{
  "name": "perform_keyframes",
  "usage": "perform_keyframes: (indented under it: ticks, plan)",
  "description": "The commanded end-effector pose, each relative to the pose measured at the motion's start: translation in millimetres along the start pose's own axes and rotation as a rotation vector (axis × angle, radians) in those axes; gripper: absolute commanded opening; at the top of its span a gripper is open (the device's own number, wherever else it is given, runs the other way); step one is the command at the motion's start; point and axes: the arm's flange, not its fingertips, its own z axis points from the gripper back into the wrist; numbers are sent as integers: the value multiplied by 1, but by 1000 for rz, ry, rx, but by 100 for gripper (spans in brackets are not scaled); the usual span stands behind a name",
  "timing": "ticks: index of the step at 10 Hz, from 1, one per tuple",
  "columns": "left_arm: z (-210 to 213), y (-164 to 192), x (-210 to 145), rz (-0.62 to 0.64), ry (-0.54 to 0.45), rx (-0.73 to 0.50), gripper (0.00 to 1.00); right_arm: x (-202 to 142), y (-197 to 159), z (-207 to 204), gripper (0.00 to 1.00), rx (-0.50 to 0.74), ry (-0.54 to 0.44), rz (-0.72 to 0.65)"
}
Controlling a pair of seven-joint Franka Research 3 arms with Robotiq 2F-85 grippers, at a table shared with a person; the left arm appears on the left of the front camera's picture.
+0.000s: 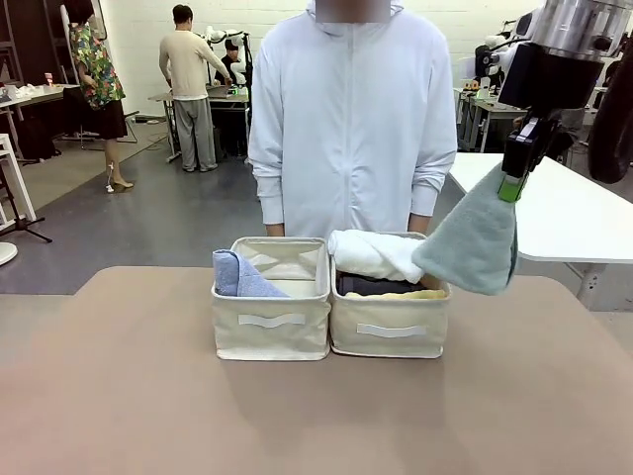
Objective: Sort the towels based on their folding style.
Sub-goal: Pick up another triangle-folded towel from the table and place it in the left Fabric basket.
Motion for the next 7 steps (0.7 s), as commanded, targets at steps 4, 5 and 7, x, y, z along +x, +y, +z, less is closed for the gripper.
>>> perform_keyframes:
  ticks: [4, 5, 7]
  plan:
    - [1, -1, 0, -28, -15, 7, 100, 1, 9, 1, 11, 1, 12, 14]
    - [1, -1, 0, -28, -15, 7, 100, 27, 16, 3, 11, -16, -10, 89]
    - [1, -1, 0, -28, -15, 7, 100, 86, 39, 11, 11, -51, -116, 254]
